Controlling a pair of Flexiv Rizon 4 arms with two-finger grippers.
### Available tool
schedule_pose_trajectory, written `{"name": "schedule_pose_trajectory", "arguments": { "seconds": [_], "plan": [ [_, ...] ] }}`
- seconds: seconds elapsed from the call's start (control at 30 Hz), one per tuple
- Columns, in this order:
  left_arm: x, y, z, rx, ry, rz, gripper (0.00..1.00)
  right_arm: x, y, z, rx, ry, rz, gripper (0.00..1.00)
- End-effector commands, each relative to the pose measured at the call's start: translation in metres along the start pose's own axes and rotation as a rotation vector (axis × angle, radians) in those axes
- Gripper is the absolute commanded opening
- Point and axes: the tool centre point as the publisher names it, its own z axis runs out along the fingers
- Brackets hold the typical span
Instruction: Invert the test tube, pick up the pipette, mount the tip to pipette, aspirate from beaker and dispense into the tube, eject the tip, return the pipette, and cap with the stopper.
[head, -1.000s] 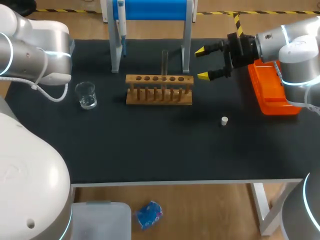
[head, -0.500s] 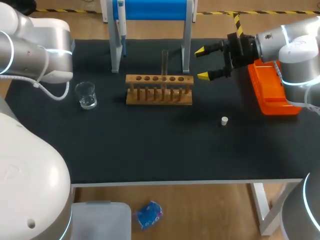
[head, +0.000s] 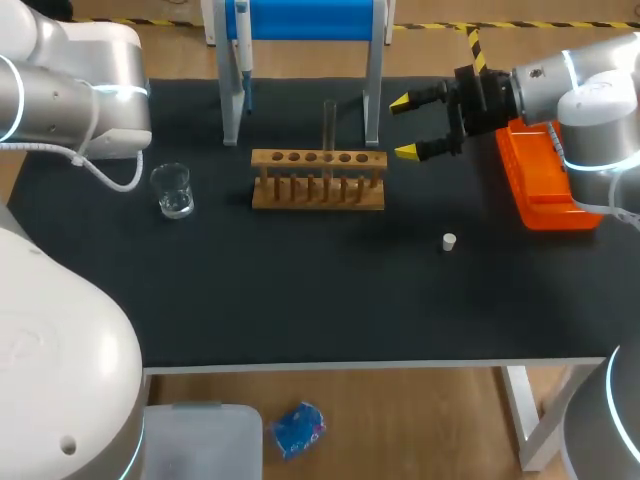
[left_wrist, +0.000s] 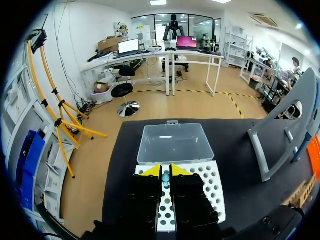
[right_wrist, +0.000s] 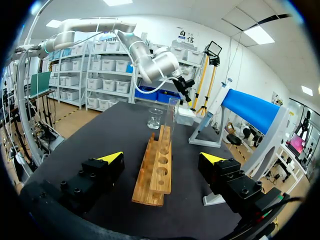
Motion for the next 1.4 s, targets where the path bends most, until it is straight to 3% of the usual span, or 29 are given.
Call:
{"name": "schedule_pose_trajectory", "arguments": {
  "seconds": [0.03, 0.37, 0.6, 0.77, 0.93, 1.07, 1.3, 1.4],
  "plan": [
    [0.0, -0.004, -0.014, 0.001, 0.003, 0.004, 0.0, 0.0, 0.0, 0.0, 0.002, 0.001, -0.001, 1.0],
    [0.004, -0.013, -0.035, 0.024, -0.014, 0.024, 0.0, 0.0, 0.0, 0.0, 0.002, 0.001, -0.001, 1.0],
    [0.013, -0.026, -0.066, 0.044, 0.012, 0.077, 0.0, 0.0, 0.0, 0.0, 0.002, 0.001, -0.001, 1.0],
    [0.033, -0.039, -0.107, 0.077, 0.138, 0.195, 0.0, 0.0, 0.0, 0.0, 0.002, 0.001, -0.001, 1.0],
    [0.068, -0.043, -0.154, 0.062, 0.249, 0.413, 0.0, 0.0, 0.0, 0.0, 0.002, 0.001, -0.001, 1.0],
    [0.102, -0.039, -0.187, 0.038, 0.367, 0.561, 0.0, 0.0, 0.0, 0.0, 0.002, 0.001, -0.001, 1.0],
    [0.168, -0.023, -0.229, 0.033, 0.634, 0.734, 0.0, 0.0, 0.0, 0.0, 0.002, 0.001, -0.001, 1.0],
    [0.176, -0.019, -0.231, 0.02, 0.641, 0.773, 0.0, 0.0, 0.0, 0.0, 0.002, 0.001, -0.001, 1.0]
  ]
}}
